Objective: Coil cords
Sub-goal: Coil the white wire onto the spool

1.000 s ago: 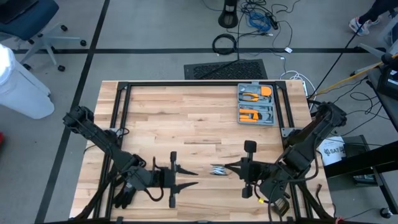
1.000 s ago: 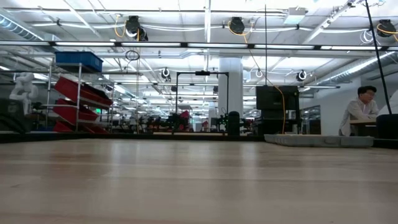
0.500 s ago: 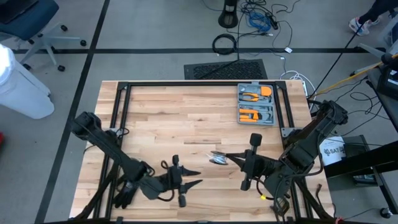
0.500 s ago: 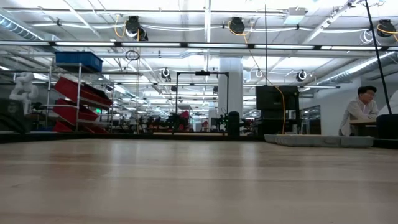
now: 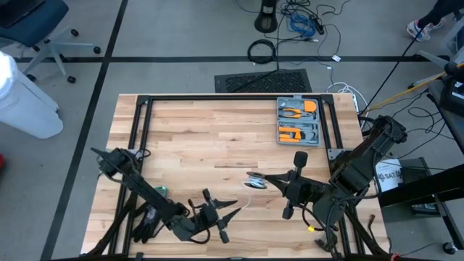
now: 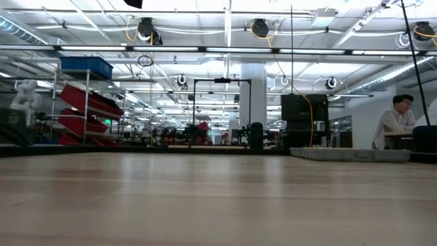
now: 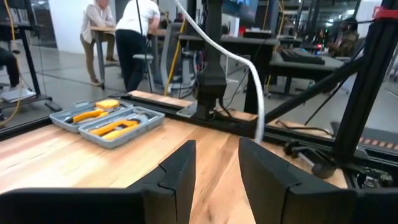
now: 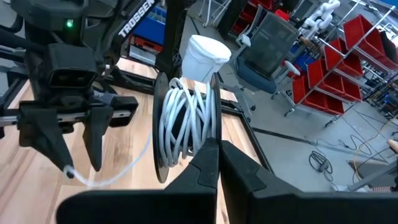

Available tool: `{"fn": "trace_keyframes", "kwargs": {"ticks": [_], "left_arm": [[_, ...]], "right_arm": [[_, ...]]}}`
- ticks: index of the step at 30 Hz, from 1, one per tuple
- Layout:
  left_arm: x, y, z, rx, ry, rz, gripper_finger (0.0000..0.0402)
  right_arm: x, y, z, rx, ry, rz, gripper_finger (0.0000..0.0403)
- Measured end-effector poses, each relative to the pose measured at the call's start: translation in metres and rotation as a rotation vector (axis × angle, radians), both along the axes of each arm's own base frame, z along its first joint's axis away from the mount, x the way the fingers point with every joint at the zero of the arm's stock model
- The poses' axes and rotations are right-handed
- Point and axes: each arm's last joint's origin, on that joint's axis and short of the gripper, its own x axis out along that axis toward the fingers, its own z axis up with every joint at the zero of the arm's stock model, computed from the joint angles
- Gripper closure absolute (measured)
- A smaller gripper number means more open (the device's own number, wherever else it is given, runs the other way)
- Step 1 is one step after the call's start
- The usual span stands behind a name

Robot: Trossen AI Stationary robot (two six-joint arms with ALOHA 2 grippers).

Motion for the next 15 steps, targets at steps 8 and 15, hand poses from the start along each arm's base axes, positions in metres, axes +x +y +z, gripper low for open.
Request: {"fn": "trace_keyframes", "kwargs": {"ticks": [8,15], "left_arm": [[0.0,-0.003,-0.006,0.021,-0.004,0.0,0.0274],[-0.009,-0.015,0.002,0.03,-0.03,-0.011,0.0274]], "right_arm": [[0.0,0.0,0.0,0.002,0.002,0.005,0.0403],[0.0,0.0,0.0,0.004,0.001,0.006,0.0403]]}}
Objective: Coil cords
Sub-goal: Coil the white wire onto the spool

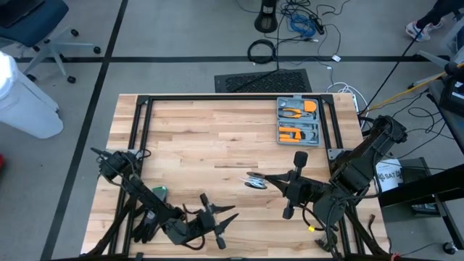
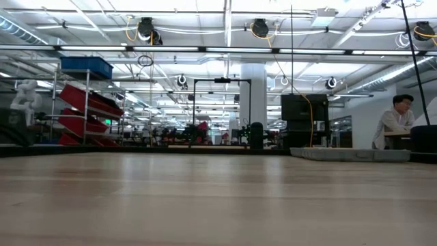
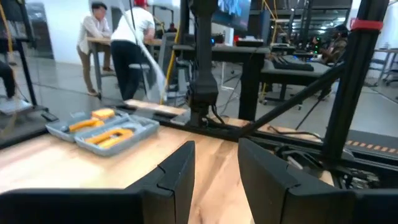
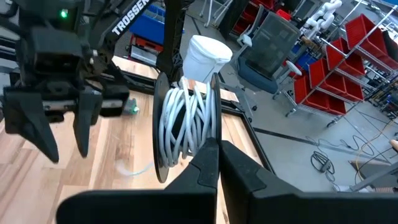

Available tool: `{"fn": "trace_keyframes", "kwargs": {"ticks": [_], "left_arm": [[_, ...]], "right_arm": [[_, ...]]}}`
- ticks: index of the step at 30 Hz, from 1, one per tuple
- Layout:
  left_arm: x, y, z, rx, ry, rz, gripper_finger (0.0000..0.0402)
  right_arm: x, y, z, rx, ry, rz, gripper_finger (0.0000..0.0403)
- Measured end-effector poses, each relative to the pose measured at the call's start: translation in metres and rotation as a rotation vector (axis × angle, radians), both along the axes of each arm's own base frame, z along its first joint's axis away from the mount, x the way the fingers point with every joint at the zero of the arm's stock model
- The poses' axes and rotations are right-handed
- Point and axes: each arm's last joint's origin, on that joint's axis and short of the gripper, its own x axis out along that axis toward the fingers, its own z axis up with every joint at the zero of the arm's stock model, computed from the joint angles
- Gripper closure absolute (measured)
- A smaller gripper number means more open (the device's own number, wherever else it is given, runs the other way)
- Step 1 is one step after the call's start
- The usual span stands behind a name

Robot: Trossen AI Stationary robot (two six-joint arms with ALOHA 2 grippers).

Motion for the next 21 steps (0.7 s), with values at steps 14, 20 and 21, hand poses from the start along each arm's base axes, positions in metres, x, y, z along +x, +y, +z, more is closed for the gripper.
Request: {"fn": "trace_keyframes", "kwargs": {"ticks": [14,20,21], "left_arm": [[0.019,-0.001,0.033,0.182,0.058,0.072,0.0274],[0.022,0.003,0.031,0.2,0.092,0.12,0.0274],[0.022,0.004,0.031,0.2,0.1,0.14,0.0274]], "right_arm": [[0.0,0.0,0.001,0.006,-0.004,0.003,0.0403],[0.001,0.001,0.001,0.004,-0.01,0.006,0.0403],[0.001,0.001,0.001,0.004,-0.01,0.006,0.0403]]}}
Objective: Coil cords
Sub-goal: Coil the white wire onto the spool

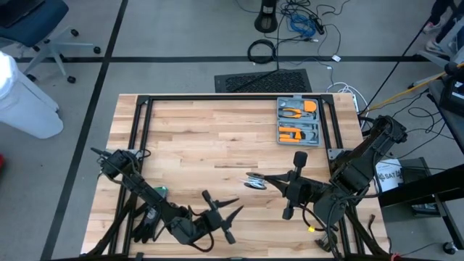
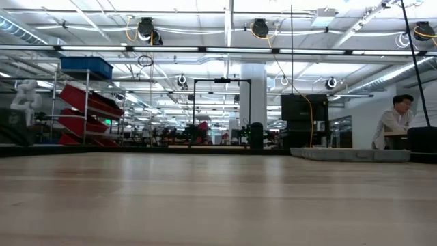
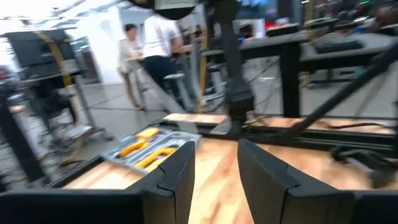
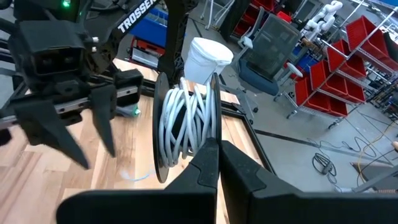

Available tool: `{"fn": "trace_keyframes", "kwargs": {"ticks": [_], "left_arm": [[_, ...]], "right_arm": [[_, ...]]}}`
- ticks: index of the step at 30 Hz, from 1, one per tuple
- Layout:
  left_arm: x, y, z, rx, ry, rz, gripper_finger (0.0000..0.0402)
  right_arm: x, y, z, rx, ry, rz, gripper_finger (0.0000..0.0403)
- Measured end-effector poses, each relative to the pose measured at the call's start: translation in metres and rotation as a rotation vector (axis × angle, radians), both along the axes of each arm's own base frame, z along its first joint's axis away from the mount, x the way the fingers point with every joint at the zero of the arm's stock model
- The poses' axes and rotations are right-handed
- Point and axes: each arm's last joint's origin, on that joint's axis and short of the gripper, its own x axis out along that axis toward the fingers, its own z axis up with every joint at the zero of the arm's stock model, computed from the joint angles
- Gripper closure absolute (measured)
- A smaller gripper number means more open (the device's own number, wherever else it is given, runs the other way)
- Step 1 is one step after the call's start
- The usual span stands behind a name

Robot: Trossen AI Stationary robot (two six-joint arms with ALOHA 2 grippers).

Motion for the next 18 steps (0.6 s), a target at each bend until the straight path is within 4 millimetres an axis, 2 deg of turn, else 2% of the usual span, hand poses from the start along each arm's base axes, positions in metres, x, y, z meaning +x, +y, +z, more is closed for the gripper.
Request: {"fn": "trace_keyframes", "kwargs": {"ticks": [4,18], "left_arm": [[-0.0007,0.001,-0.0019,0.009,0.023,0.053,0.0274],[0.0025,0.0023,-0.0093,-0.018,0.038,0.016,0.0274]], "right_arm": [[0.0,0.0,0.0,-0.003,0.001,0.001,0.0403],[0.0001,0.0001,0.0002,-0.002,0.0,0.001,0.0403]]}}
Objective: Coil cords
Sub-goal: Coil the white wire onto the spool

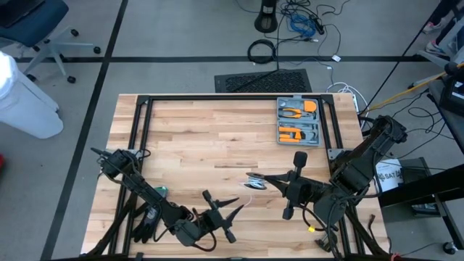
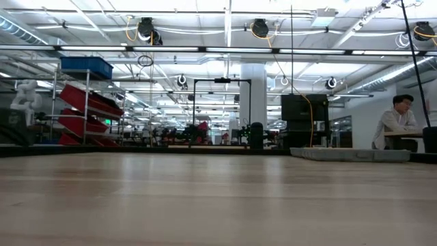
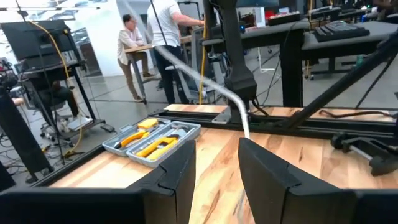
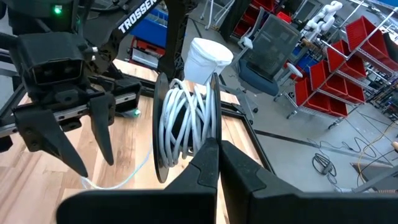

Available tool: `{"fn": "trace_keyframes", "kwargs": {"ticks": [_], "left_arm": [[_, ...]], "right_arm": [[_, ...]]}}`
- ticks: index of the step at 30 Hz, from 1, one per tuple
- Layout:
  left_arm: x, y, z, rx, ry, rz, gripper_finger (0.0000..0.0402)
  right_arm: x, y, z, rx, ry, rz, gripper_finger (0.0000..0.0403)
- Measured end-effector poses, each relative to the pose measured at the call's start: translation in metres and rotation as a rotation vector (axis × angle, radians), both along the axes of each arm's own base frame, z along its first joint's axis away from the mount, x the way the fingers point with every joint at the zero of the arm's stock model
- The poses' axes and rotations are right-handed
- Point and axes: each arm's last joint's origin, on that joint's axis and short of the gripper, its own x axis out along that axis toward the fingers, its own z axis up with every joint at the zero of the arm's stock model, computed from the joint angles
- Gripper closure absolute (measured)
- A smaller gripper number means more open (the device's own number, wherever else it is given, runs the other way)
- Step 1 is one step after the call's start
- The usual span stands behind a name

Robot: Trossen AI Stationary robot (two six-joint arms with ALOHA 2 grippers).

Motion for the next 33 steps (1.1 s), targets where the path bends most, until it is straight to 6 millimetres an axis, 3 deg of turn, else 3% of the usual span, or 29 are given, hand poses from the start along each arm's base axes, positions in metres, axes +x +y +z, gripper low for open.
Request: {"fn": "trace_keyframes", "kwargs": {"ticks": [33], "left_arm": [[-0.008,-0.013,0.0,-0.041,-0.021,-0.084,0.0274]], "right_arm": [[0.0,0.0,0.0,-0.003,0.0,0.001,0.0403]]}}
